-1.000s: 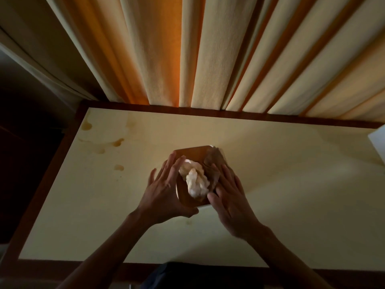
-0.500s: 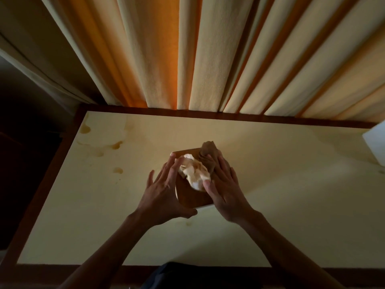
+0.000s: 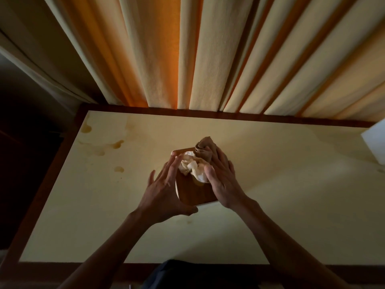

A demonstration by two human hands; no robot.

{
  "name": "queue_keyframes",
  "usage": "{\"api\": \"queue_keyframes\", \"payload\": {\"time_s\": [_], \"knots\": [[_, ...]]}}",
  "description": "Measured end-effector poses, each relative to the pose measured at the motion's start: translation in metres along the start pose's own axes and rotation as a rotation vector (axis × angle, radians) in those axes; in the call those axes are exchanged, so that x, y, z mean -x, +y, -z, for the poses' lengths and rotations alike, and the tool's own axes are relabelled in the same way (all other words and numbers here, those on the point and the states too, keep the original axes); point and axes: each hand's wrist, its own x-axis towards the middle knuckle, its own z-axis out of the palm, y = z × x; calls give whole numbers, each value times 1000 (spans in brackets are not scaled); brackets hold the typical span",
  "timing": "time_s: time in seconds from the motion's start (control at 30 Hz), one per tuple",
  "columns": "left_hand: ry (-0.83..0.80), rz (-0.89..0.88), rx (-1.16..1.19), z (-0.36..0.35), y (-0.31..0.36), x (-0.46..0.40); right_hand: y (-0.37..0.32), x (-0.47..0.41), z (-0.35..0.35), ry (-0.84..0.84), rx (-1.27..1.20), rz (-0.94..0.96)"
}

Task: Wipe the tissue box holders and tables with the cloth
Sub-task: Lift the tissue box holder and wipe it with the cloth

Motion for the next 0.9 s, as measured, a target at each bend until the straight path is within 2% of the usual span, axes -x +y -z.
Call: {"api": "queue_keyframes", "payload": {"time_s": [0.33,0.57,0.67,0.8,0.9], "knots": [[6,41,-10,-4,-4,-2,13,89,-9,16,173,201],[2,25,-25,-2,-4,-2,38,91,-17,263,147,347],[3,17,-29,-2,-5,-1,28,93,-18,356,22,308],[6,9,-14,-3,-5,-1,15,91,-14,471,-244,144],[3,11,-8,-2,-4,-1,9,83,-3,539,-295,-9]]}}
